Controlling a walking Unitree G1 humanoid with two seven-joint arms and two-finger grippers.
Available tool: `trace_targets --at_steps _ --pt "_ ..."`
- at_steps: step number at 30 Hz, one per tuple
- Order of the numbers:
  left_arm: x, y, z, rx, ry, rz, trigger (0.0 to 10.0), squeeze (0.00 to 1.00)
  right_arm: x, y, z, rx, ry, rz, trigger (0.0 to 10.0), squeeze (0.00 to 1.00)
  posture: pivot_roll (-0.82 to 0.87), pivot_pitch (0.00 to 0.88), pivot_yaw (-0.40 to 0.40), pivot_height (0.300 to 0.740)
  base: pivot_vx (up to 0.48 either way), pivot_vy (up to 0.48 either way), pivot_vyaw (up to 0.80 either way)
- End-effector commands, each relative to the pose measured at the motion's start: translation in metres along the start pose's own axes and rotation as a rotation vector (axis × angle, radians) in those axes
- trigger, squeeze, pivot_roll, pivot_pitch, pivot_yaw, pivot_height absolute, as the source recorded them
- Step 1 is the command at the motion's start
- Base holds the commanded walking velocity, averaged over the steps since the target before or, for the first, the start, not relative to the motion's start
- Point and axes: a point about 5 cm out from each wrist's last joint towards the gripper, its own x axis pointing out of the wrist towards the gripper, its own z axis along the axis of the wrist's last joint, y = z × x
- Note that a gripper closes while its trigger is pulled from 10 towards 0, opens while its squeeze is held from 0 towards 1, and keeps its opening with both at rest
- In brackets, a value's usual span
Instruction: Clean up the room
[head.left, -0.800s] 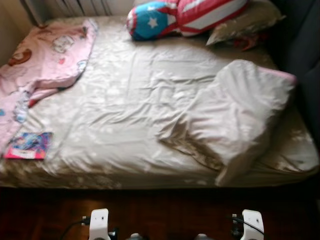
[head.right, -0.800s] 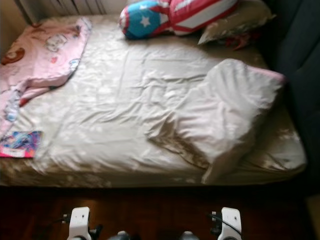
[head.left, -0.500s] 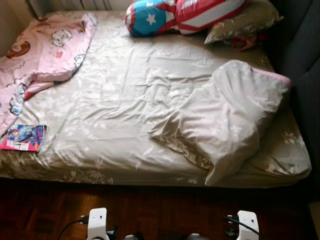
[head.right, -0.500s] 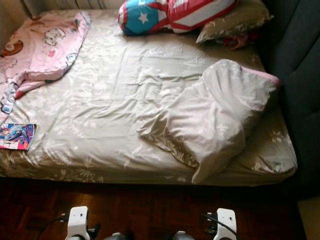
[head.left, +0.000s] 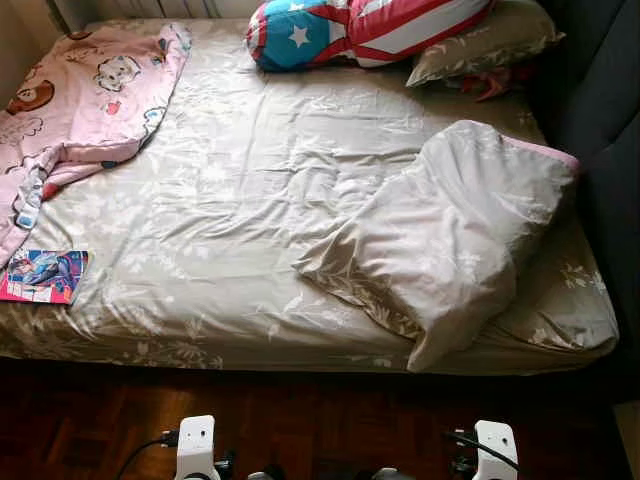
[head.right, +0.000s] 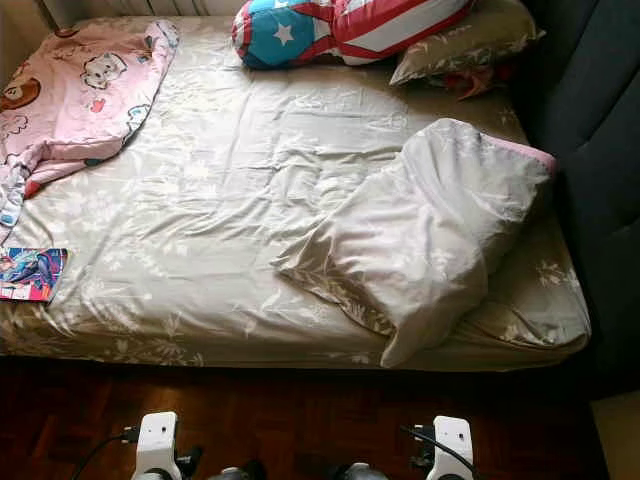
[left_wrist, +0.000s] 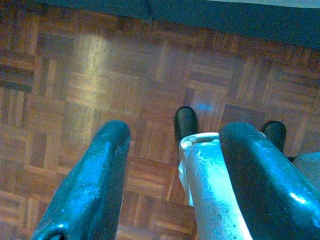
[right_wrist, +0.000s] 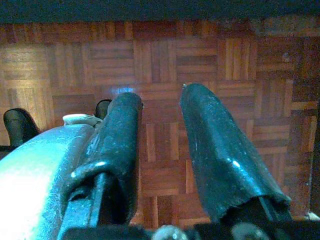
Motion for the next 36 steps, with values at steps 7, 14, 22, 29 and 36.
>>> trace_targets --at_steps 7,14,22,29,36 --pt "-0.003 0.003 -0.011 -0.012 0.036 0.010 10.0 0.00 -0.003 -0.001 -0.014 -0.001 0.055 -0.005 10.0 0.00 -0.11 0.185 0.023 0.740 0.286 0.000 -0.68" --pt "-0.003 0.003 -0.010 -0.017 0.034 0.012 10.0 0.00 -0.003 -0.001 -0.012 -0.004 0.039 -0.003 10.0 0.00 -0.10 0.193 0.020 0.740 0.300 0.000 -0.23" --pt "-0.002 0.004 -0.010 -0.023 0.031 0.016 10.0 0.00 -0.002 -0.001 -0.010 -0.008 0.034 -0.002 10.0 0.00 -0.10 0.200 0.017 0.740 0.301 0.000 0.00" --pt "-0.001 0.001 -0.002 -0.031 -0.004 -0.002 10.0 0.00 -0.002 -0.001 -0.010 -0.007 0.027 -0.003 10.0 0.00 -0.10 0.201 0.016 0.740 0.086 0.000 0.00" --pt "0.003 -0.007 0.019 -0.026 -0.091 -0.028 10.0 0.00 -0.003 -0.001 -0.005 -0.010 -0.035 0.009 10.0 0.00 -0.10 0.204 0.013 0.740 0.000 0.000 0.00"
